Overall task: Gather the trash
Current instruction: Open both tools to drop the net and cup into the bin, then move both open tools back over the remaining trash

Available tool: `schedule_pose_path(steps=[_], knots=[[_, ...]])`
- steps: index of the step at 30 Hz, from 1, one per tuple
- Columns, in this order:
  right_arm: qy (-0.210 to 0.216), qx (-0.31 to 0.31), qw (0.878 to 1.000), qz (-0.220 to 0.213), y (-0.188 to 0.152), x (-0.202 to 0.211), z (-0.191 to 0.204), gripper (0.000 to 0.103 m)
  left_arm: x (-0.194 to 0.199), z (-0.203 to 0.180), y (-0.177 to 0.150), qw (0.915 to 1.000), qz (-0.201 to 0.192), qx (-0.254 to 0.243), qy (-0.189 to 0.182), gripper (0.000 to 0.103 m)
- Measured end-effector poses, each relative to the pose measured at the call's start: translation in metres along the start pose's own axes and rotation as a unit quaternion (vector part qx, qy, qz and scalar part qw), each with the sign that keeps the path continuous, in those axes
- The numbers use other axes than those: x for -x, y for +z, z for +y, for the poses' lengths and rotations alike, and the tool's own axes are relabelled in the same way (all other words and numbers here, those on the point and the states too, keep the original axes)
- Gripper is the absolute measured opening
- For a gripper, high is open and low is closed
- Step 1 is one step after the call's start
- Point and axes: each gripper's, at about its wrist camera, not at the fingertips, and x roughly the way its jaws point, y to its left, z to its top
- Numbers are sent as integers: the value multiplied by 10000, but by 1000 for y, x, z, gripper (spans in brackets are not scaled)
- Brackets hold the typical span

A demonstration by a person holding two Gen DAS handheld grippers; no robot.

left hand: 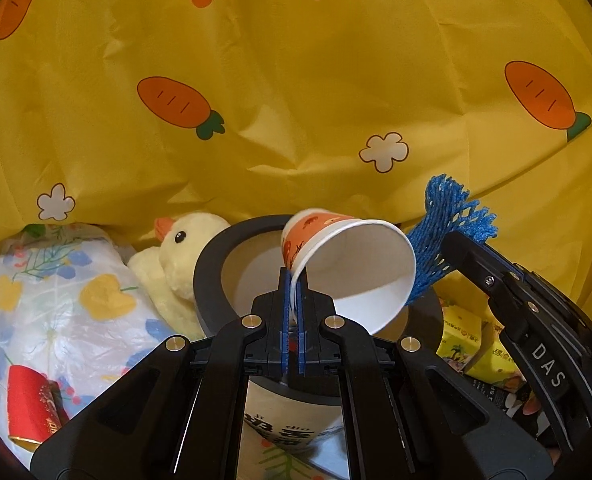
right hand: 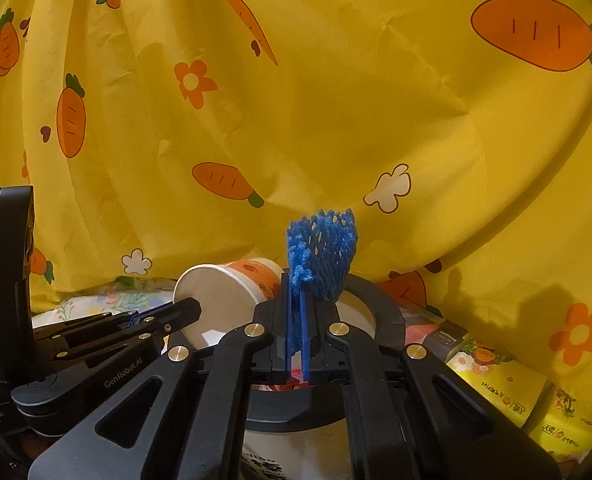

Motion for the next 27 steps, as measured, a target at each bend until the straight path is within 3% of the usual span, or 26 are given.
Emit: schedule_pose_path(steps=[2, 4, 5, 6, 11, 13, 15, 16, 19, 27], knots=[[16, -4, 10000, 12, -1, -2, -1, 4, 0, 1, -1, 10000, 9, -2, -64, 10], [54, -35, 10000, 55, -2, -4, -2, 4, 2, 3, -2, 9999, -18, 55, -96, 31], [63, -56, 9999, 81, -2, -5, -3, 4, 3, 5, -3, 9999, -36, 91, -55, 47], [78, -81, 9999, 112, -2, -5, -4, 4, 6, 8, -4, 9999, -68, 128, 23, 55], [145, -189, 9996, 121, -2, -3, -6, 9, 29, 23, -9, 9982, -336, 256, 416, 83], [207, -188, 9996, 87, 0, -1, -4, 18, 42, 31, -11, 9970, -415, 369, 537, 89], [205, -151, 9997, 50, 1, 2, -1, 36, 56, 38, -16, 9953, -499, 423, 716, 95], [214, -146, 9997, 32, 2, 4, 1, 38, 63, 41, -19, 9940, -537, 427, 853, 96], [255, -195, 9995, -31, 3, 11, 5, 46, 84, 52, -28, 9888, -644, 430, 1275, 97], [335, -170, 9985, -405, -8, 44, 37, 88, 138, 84, -59, 9736, -747, 500, 2100, 97]])
